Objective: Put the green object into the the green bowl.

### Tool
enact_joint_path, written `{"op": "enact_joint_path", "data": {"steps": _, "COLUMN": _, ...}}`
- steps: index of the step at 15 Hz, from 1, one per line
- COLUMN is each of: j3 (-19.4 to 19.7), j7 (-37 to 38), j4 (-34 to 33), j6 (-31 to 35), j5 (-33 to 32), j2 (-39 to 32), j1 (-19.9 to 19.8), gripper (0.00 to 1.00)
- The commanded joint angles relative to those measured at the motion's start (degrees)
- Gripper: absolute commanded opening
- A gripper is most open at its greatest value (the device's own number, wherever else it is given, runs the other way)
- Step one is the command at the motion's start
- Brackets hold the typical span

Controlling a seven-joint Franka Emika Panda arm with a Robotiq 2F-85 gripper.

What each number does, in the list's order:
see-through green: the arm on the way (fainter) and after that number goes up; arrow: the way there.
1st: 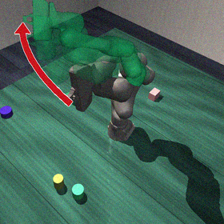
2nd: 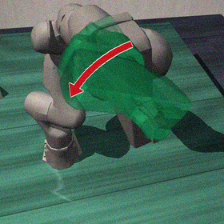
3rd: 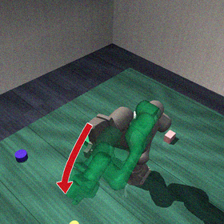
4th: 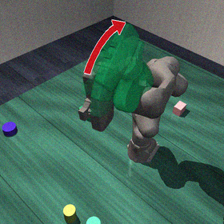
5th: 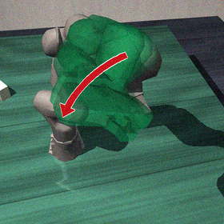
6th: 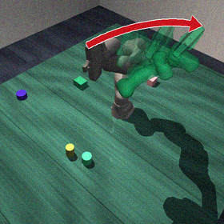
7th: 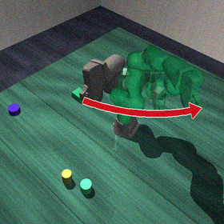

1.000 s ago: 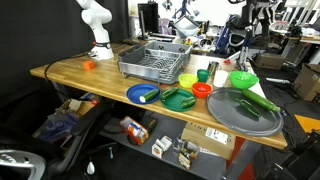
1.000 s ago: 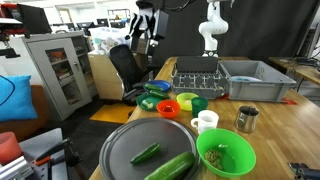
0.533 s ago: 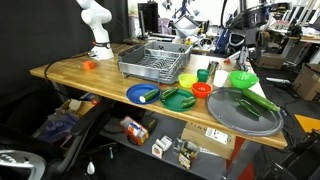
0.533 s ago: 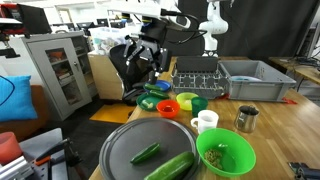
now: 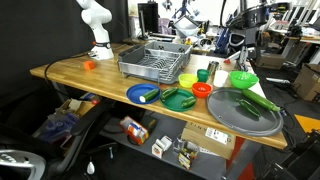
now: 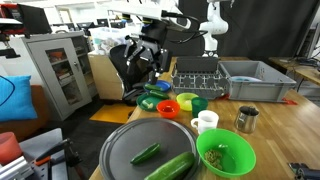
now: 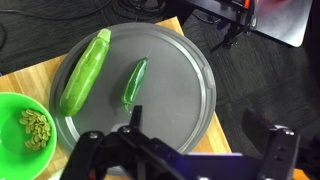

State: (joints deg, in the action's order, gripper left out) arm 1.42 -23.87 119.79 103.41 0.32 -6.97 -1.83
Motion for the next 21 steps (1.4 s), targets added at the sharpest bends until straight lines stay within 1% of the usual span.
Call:
{"op": "enact_joint_path", "data": {"steps": 1, "j3": 0.4, "j7": 0.0, "j4": 2.9, "j6": 7.6, "j5": 1.9, "j2": -1.7, "j1": -1.3, "gripper": 1.00}}
{"op": "enact_joint_path", "data": {"steps": 3, "j3": 1.1, "j7": 2.1, "j4": 5.4, "j6": 14.5, "j5": 1.8, "j2": -4.1, "j1": -2.2, "gripper": 1.00}}
{"op": "enact_joint_path", "data": {"steps": 5, "j3": 2.1, "j7": 4.4, "j4": 7.7, "j6": 19.6, "j5": 2.3, "j2": -7.0, "j1": -3.4, "gripper": 1.00}}
{"op": "enact_joint_path", "data": {"steps": 8, "j3": 2.2, "j7": 5.3, "j4": 10.0, "j6": 23.9, "j5": 4.2, "j2": -10.7, "j1": -5.3, "gripper": 1.00}}
{"op": "enact_joint_path", "data": {"steps": 11, "j3": 1.5, "j7": 4.4, "j4": 11.1, "j6": 24.0, "j5": 6.0, "j2": -12.6, "j1": -6.3, "gripper": 1.00}}
{"op": "enact_joint_path", "data": {"steps": 12, "j3": 1.5, "j7": 4.9, "j4": 11.1, "j6": 23.8, "j5": 6.0, "j2": -12.7, "j1": -6.2, "gripper": 1.00}}
{"op": "enact_joint_path", "data": {"steps": 13, "j3": 1.7, "j7": 4.9, "j4": 10.4, "j6": 23.1, "j5": 4.5, "j2": -13.3, "j1": -5.8, "gripper": 1.00}}
{"op": "enact_joint_path", "data": {"steps": 16, "j3": 1.6, "j7": 5.1, "j4": 10.4, "j6": 23.1, "j5": 4.6, "j2": -13.3, "j1": -5.8, "gripper": 1.00}}
{"op": "enact_joint_path", "data": {"steps": 18, "j3": 1.3, "j7": 3.8, "j4": 8.5, "j6": 21.3, "j5": 4.6, "j2": -15.8, "j1": -6.0, "gripper": 1.00}}
{"op": "enact_joint_path", "data": {"steps": 21, "j3": 0.2, "j7": 1.6, "j4": 7.2, "j6": 21.0, "j5": 3.7, "j2": -19.2, "j1": -5.9, "gripper": 1.00}}
